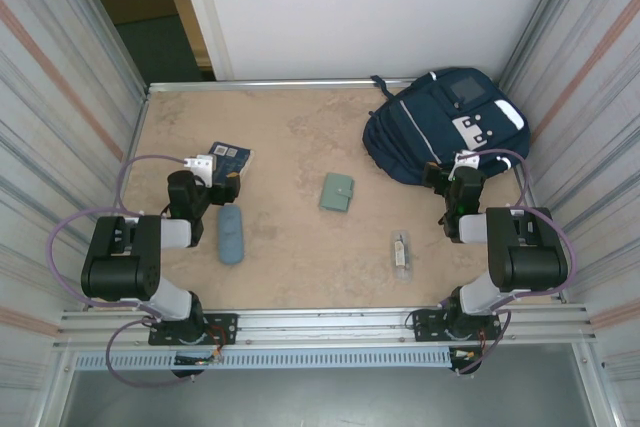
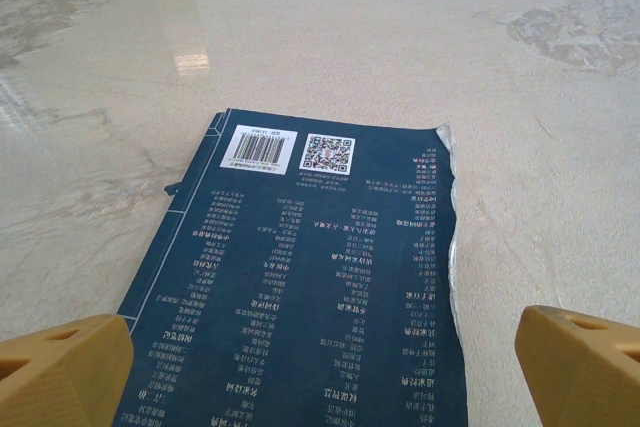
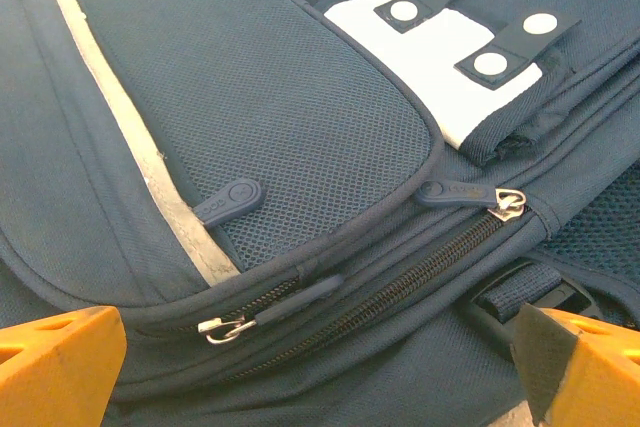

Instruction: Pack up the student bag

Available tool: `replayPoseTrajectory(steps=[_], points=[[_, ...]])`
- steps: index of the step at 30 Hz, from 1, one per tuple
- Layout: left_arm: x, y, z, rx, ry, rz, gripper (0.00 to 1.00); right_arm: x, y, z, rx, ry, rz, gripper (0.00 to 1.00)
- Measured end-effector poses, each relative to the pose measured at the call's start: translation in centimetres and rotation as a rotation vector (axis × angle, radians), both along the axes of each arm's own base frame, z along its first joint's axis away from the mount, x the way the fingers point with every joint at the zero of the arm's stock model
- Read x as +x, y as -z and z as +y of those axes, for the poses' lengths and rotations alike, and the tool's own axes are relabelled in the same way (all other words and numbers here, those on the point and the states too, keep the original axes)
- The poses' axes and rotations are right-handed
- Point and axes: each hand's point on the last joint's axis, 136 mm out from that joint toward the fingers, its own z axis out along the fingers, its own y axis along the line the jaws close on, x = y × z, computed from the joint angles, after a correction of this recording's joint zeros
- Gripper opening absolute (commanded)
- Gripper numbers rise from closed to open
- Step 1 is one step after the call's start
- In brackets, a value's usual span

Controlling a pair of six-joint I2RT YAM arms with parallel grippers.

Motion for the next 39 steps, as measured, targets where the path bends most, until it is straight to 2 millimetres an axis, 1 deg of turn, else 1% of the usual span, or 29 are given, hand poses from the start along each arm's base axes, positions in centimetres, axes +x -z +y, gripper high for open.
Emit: replayPoseTrajectory(steps=[14,17,18,20,21,23,26,27,28,30,31,34,35,37,38,39], points=[[0.0,0.0,0.0,-0.002,0.002,0.000,0.99,0.0,0.0,-0.2,0.007,-0.003,0.000,0.99],[0.0,-0.1,0.0,-0.002,0.002,-0.001,0.99,-0.3,0.2,-0.3,0.017,-0.010,0.032,0.99],[-0.1,-0.3,0.0,-0.002,0.002,-0.003,0.99,-0.4,0.0,-0.4,0.020,-0.011,0.038,0.99],[-0.5,-1.2,-0.3,0.009,0.005,-0.008,0.99,-0.8,-1.3,-0.4,0.023,-0.013,0.024,0.99],[-0.8,-2.1,-0.7,0.017,0.009,-0.018,0.99,-1.0,-2.3,-0.5,0.026,-0.010,0.011,0.99],[-1.5,-4.3,-2.3,0.036,0.041,-0.057,0.99,-1.2,-4.6,-0.5,0.029,-0.012,-0.022,0.99],[-2.9,-7.7,-5.7,0.069,0.113,-0.125,0.99,-1.3,-8.6,0.2,0.047,-0.026,-0.085,0.99],[-3.4,-8.6,-6.8,0.076,0.136,-0.136,0.99,-1.4,-9.9,0.8,0.059,-0.041,-0.103,0.99],[-3.9,-9.2,-7.7,0.082,0.152,-0.140,0.99,-1.5,-10.8,1.4,0.071,-0.056,-0.111,0.99],[-5.2,-10.6,-9.6,0.099,0.190,-0.143,0.99,-1.7,-12.5,3.3,0.096,-0.102,-0.115,0.99],[-5.9,-11.2,-10.4,0.106,0.210,-0.144,0.99,-1.8,-13.0,4.4,0.104,-0.125,-0.104,0.99],[-8.4,-13.1,-12.8,0.099,0.282,-0.147,0.99,-2.2,-13.6,8.6,0.133,-0.215,-0.004,0.99],[-9.3,-13.7,-13.2,0.081,0.300,-0.137,0.99,-2.4,-13.8,10.2,0.140,-0.246,0.036,0.99],[-10.8,-14.8,-13.4,0.022,0.312,-0.099,0.99,-2.8,-14.4,12.7,0.135,-0.305,0.096,0.99],[-11.4,-15.5,-13.3,-0.019,0.305,-0.075,0.99,-3.1,-14.6,13.8,0.129,-0.333,0.124,0.99],[-12.0,-16.3,-13.0,-0.069,0.289,-0.053,0.99,-3.5,-14.5,14.5,0.121,-0.351,0.152,1.00]])
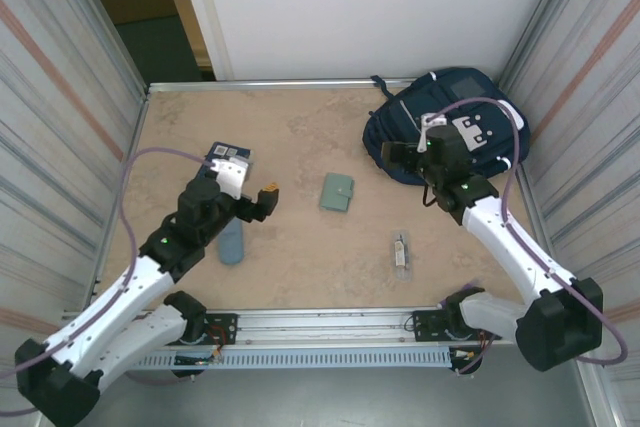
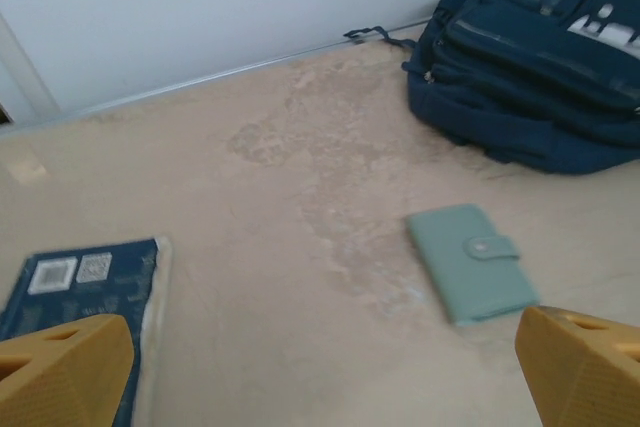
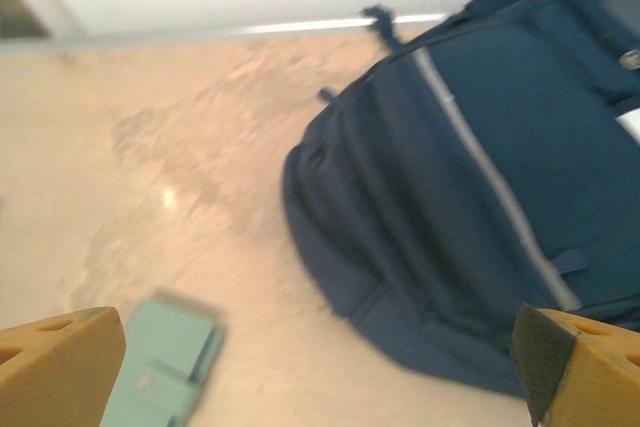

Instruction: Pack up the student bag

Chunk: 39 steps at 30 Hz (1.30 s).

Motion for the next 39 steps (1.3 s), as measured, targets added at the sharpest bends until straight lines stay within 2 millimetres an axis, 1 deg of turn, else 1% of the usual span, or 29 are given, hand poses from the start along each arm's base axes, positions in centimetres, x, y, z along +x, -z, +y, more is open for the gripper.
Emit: replayPoseTrajectory(steps=[1,3,4,5,7,9,11,12,15,20,23,26,29,31,32,35,37,39], points=[[-0.5,-0.6,0.3,-0.041,-0.015,0.024,0.99,-0.3,0.3,0.4,-0.010,-0.014,0.025,0.98],[-1.8,-1.4,1.0,-0.128,-0.050,0.090,0.99,-0.6,1.5,0.3,-0.045,-0.021,0.089,0.92],[-2.3,-1.2,1.2,-0.166,-0.066,0.127,0.99,-0.6,2.2,-0.1,-0.065,-0.019,0.122,0.89],[-2.9,-0.7,1.4,-0.205,-0.082,0.178,0.99,-0.4,3.1,-0.8,-0.081,-0.012,0.163,0.86],[-3.9,0.4,1.6,-0.258,-0.089,0.248,0.99,0.3,4.5,-2.3,-0.097,0.011,0.229,0.78],[-4.5,1.9,1.2,-0.297,-0.073,0.316,0.99,1.5,5.7,-3.9,-0.107,0.039,0.289,0.74],[-5.2,3.5,0.8,-0.303,-0.061,0.395,0.99,3.0,6.7,-5.1,-0.114,0.056,0.332,0.72],[-5.5,4.0,0.5,-0.305,-0.049,0.425,0.99,3.9,7.1,-5.5,-0.120,0.057,0.348,0.70],[-6.3,5.2,-0.5,-0.292,-0.015,0.500,0.99,6.3,8.6,-5.6,-0.140,0.040,0.394,0.66],[-7.8,7.5,-2.2,-0.206,0.041,0.625,0.99,9.9,11.3,-5.4,-0.223,0.012,0.456,0.61],[-8.0,8.4,-3.1,-0.151,0.052,0.696,0.99,11.5,12.6,-5.6,-0.290,0.007,0.470,0.59],[-7.8,8.8,-4.2,-0.120,0.064,0.752,0.99,12.8,14.1,-5.8,-0.341,-0.002,0.489,0.52],[-7.6,9.4,-4.9,-0.104,0.069,0.799,0.99,13.5,15.8,-6.0,-0.383,-0.018,0.514,0.38],[-7.6,10.0,-5.5,-0.098,0.077,0.829,0.99,13.7,16.6,-5.8,-0.409,-0.033,0.523,0.23],[-7.6,10.3,-5.8,-0.099,0.083,0.845,0.99,13.8,16.8,-5.6,-0.421,-0.044,0.521,0.15],[-7.2,10.6,-6.8,-0.113,0.099,0.876,0.99,13.9,16.5,-5.0,-0.441,-0.064,0.508,0.00],[-6.7,10.3,-7.7,-0.132,0.110,0.885,0.99,13.8,16.0,-4.7,-0.442,-0.073,0.495,0.00],[-5.9,9.6,-8.7,-0.159,0.124,0.878,0.99,13.7,14.9,-4.6,-0.436,-0.075,0.474,0.00]])
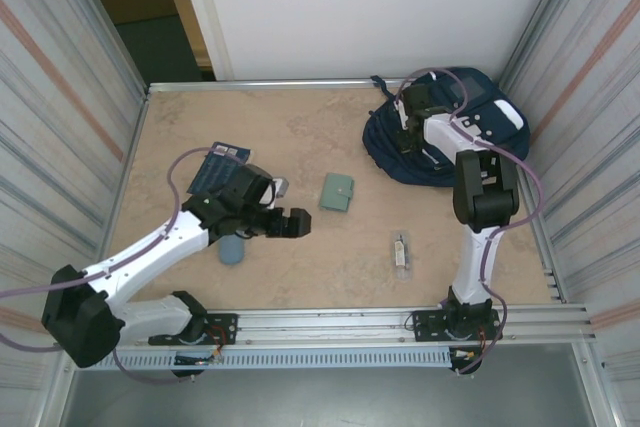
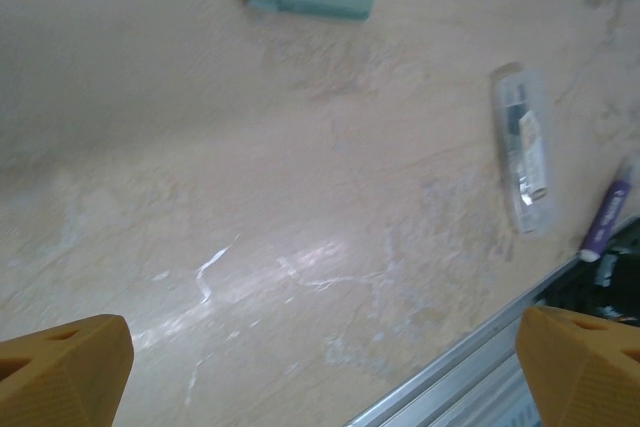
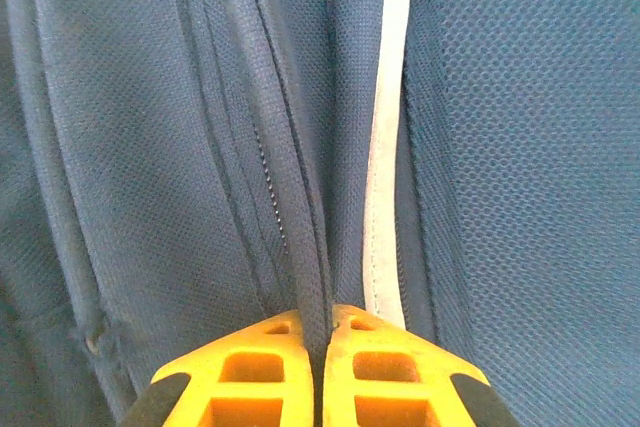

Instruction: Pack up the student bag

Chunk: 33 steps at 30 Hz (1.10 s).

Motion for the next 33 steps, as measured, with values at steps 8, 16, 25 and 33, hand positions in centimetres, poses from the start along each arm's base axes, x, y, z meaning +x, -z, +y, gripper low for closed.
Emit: replayPoseTrajectory(steps=[8,16,25,33], points=[[4.7,-3.4,-4.1,-0.100,-0.030,-0.064,0.99,-2.3,-8.4,4.3,0.138,-0.109,-0.115,0.00],[9.4,-4.8,-6.7,-0.177,-0.108,-0.048,0.99,-6.0,-13.3,8.7,0.403,-0.175,-0.109,0.00],[13.7,-2.7,-5.4,-0.241,-0.280,0.043,0.90,-9.0,-14.0,10.7,0.600,-0.161,-0.050,0.00],[15.0,-1.9,-5.6,-0.249,-0.319,0.030,0.21,-9.6,-13.8,12.1,0.701,-0.151,-0.020,0.00]])
